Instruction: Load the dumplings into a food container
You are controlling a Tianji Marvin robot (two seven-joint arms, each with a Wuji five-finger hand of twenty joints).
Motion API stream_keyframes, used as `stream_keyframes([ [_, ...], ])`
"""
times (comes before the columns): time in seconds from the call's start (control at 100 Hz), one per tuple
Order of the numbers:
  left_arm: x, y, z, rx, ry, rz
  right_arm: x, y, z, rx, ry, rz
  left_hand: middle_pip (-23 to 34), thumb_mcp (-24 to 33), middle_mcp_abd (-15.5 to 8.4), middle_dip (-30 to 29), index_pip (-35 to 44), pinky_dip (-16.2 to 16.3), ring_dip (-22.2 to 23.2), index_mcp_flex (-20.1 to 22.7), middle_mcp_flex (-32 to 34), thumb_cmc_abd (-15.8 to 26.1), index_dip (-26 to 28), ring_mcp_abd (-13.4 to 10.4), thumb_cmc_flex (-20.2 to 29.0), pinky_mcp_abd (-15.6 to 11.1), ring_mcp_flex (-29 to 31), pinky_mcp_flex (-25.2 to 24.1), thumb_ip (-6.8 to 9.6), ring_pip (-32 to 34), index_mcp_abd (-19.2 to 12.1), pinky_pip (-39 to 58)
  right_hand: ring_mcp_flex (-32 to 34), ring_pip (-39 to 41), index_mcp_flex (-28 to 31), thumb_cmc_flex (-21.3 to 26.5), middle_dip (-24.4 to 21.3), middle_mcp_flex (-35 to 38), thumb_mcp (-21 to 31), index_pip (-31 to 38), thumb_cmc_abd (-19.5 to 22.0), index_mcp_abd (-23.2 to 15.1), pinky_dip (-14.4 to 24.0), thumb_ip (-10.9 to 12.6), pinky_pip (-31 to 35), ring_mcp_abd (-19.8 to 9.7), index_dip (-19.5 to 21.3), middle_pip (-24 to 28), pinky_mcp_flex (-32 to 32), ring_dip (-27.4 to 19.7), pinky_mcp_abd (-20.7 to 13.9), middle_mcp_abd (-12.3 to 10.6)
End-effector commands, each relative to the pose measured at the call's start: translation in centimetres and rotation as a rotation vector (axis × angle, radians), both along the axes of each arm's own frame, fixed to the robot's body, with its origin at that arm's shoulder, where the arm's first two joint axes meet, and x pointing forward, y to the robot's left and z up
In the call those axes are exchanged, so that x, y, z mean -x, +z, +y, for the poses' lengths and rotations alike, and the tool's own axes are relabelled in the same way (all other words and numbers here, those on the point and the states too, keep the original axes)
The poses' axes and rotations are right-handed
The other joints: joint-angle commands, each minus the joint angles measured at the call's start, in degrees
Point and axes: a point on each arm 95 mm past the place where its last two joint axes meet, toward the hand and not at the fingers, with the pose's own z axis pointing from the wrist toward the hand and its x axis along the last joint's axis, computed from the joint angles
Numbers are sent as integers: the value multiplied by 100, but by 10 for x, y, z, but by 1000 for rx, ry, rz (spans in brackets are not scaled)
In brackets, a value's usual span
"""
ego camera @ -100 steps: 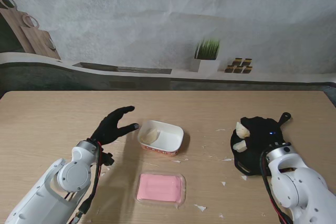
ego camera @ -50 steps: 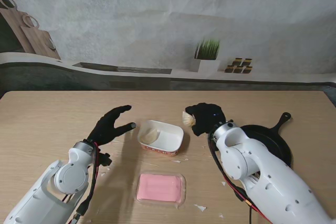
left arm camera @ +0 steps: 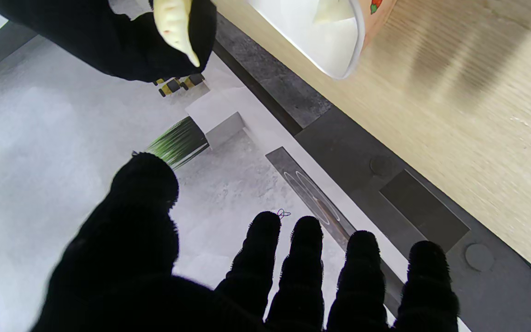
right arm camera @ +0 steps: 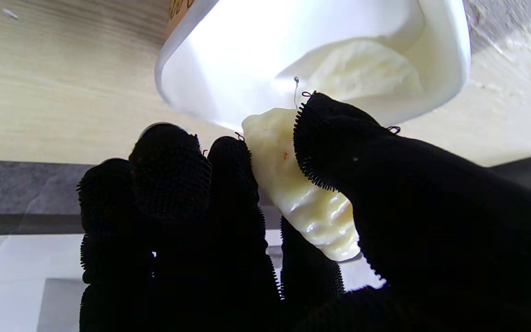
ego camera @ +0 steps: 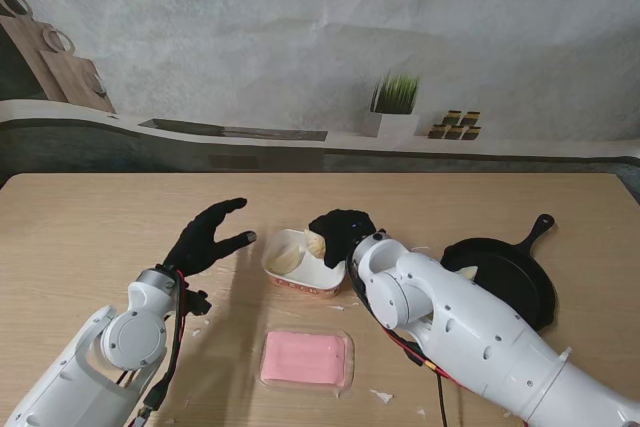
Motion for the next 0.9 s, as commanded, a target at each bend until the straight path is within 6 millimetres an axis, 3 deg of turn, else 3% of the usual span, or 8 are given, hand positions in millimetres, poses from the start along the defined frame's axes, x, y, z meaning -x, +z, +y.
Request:
stream_keyframes([
  [0.0, 1, 2, -3, 6, -8, 3, 1, -5, 8, 7, 9, 23, -37, -110, 29, 41, -79, 62, 55, -4, -10, 226, -81, 12, 55, 82, 26, -14, 130, 66, 28, -173, 88, 166, 205, 281, 18, -67, 419, 457, 362, -305, 113, -13, 286, 94, 188, 140, -77, 40, -164, -257],
  [0.26, 0, 2, -3, 6, -7, 6, -1, -13, 16, 56, 35, 49, -38, -115, 28, 41, -78, 62, 55, -2, -11, 230, -81, 8, 55, 80, 30, -14, 130, 64, 17, -173, -289, -26, -280, 160, -189, -498, 266, 390, 366, -298, 27, -13, 108, -96, -15, 153, -311, -21, -460, -375],
  [0.39, 0, 2, -3, 6, -8, 6, 2, -14, 19, 87, 43, 61, -38, -116, 27, 41, -79, 61, 55, 0, -8, 231, -81, 7, 54, 83, 27, -17, 130, 62, 14, -174, -774, -238, -715, -168, -314, -1032, 164, 131, 418, -195, -23, -12, -16, -151, -257, 109, -632, -20, -625, -509],
  [0.43, 0, 2, -3, 5, -8, 6, 3, -13, 19, 100, 47, 67, -38, -115, 28, 41, -79, 61, 54, 1, -10, 227, -81, 9, 58, 84, 25, -17, 130, 60, 17, -173, -986, -354, -839, -324, -292, -1279, 147, -75, 491, -137, -47, 87, -89, -201, -264, 86, -773, 14, -697, -580],
  [0.49, -1, 2, -3, 5, -8, 5, 4, -13, 20, 109, 56, 67, -36, -115, 29, 42, -78, 62, 55, -2, -6, 225, -80, 7, 60, 79, 29, -13, 130, 62, 15, -172, -1229, -491, -974, -524, -130, -1558, 138, -394, 601, -38, -49, 412, -133, -230, -118, 13, -926, 123, -770, -649],
  [0.51, -1, 2, -3, 5, -7, 5, 5, -12, 20, 112, 58, 66, -38, -113, 30, 41, -77, 61, 55, 0, -12, 225, -80, 7, 63, 78, 30, -15, 131, 62, 19, -173, -1303, -538, -1006, -620, 69, -1644, 122, -575, 649, -4, -39, 685, -156, -238, 160, -83, -987, 179, -799, -672],
  [0.55, -1, 2, -3, 6, -7, 6, 6, -11, 21, 121, 63, 65, -40, -114, 29, 40, -78, 61, 55, -1, -15, 225, -80, 5, 62, 81, 25, -16, 130, 61, 22, -173, -1456, -582, -1149, -724, 133, -1830, 63, -718, 684, 25, -36, 844, -186, -274, 315, -152, -1091, 210, -848, -704],
  [0.89, 0, 2, -2, 6, -8, 2, 11, -3, 19, 133, 68, 48, -37, -116, 17, 41, -76, 61, 55, 14, -3, 219, -79, 1, 57, 83, 37, -12, 129, 62, 9, -172, -2529, -727, -2092, -1057, 94, -3137, -292, -1041, 750, 82, 19, 845, -281, -351, 289, -364, -1715, 384, -1164, -711],
])
